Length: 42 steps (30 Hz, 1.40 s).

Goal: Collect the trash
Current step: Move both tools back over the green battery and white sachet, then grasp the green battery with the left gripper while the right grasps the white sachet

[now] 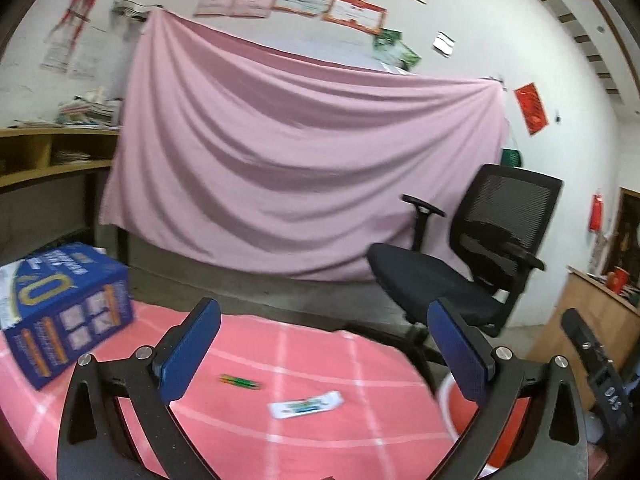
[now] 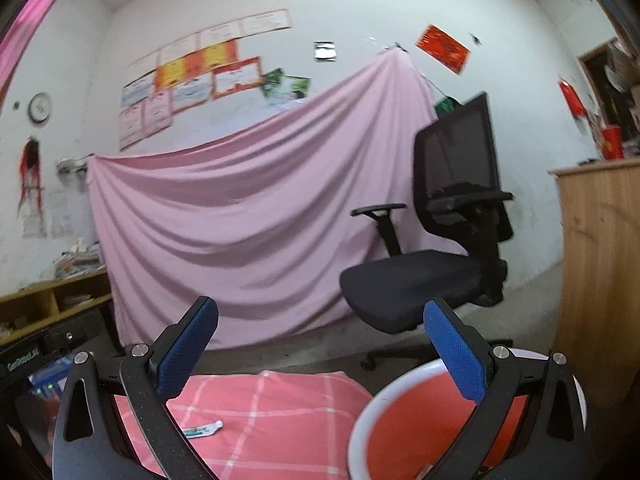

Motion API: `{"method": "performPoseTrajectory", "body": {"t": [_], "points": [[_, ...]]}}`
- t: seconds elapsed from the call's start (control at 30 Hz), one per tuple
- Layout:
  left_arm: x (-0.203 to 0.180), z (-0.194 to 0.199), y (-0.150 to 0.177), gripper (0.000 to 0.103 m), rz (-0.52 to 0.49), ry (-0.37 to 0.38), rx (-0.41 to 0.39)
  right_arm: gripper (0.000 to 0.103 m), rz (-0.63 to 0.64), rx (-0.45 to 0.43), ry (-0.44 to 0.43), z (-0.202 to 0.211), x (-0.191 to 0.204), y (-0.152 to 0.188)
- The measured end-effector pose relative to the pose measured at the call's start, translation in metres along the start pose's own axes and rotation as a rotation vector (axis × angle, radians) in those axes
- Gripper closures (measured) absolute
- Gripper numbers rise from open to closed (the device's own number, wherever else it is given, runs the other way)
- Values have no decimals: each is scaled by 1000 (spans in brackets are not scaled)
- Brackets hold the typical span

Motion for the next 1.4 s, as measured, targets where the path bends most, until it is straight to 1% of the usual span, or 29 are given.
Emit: {"method": "performPoseTrajectory", "body": {"t": [0.17,0.3,0.43,0.6,0.7,0.77,0.9,0.97,1.03,1.1,1.17,1.3,1.4], "points": [[32,9,0,2,-35,-66,-24,0,58,-5,-51,-8,31,3],[54,13,4,2,-65,-105,-32,0,96,17,-85,-16,54,12],[71,11,9,2,-92,-137,-34,0,148,53,-118,-28,77,24],[94,7,16,2,-116,-158,-8,0,217,133,-143,-42,99,45],[104,2,21,2,-133,-163,22,0,254,239,-170,-56,110,67],[109,-2,26,2,-144,-166,54,0,269,342,-187,-70,115,86],[118,-12,35,2,-166,-182,132,0,233,509,-233,-89,118,116],[121,-18,41,2,-174,-177,172,0,214,577,-247,-95,119,128],[124,-23,48,2,-177,-188,212,0,209,639,-264,-100,123,139],[130,-30,56,2,-169,-198,263,0,227,701,-274,-104,128,154],[134,-36,63,2,-155,-201,307,3,248,747,-300,-108,134,165],[141,-47,81,2,-150,-202,408,8,313,805,-339,-117,146,180],[144,-50,89,3,-157,-204,432,14,347,862,-376,-121,153,193]]}}
Point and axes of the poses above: each gripper's, at about its wrist camera, not at the fingertips, and z roughly against the way its jaws point, x to its left, y to its underside, the point moved 9 cm from there along -z, roughly the way its jaws point, and after that the axes turned 3 degrees about z, right-handed, at the moved point
